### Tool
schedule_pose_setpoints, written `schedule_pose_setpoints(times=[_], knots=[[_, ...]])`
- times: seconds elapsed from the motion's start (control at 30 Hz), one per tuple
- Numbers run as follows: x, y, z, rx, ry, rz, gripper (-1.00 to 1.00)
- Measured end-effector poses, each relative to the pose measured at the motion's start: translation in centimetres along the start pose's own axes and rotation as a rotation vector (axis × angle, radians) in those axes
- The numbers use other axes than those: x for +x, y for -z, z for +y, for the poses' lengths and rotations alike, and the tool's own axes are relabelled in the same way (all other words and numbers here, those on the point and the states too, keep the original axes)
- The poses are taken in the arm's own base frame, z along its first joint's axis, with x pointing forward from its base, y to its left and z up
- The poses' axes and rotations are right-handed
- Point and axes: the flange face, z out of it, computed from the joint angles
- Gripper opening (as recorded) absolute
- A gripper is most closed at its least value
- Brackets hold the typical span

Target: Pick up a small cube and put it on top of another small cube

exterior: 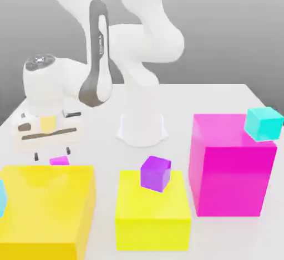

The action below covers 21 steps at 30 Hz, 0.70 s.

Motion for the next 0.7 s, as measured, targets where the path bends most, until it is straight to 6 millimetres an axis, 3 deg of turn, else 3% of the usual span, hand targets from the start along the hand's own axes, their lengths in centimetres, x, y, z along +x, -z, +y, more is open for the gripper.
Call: schedule_pose_setpoints(times=[0.47,0.5,0.7], knots=[[0.2,-2.7,-1.6,0.087,-0.002,0.056,0.0],[0.2,-2.8,-1.7,0.095,-0.003,0.064,-1.0],[0.3,-2.8,-1.8,0.1,-0.004,0.067,-1.0]])
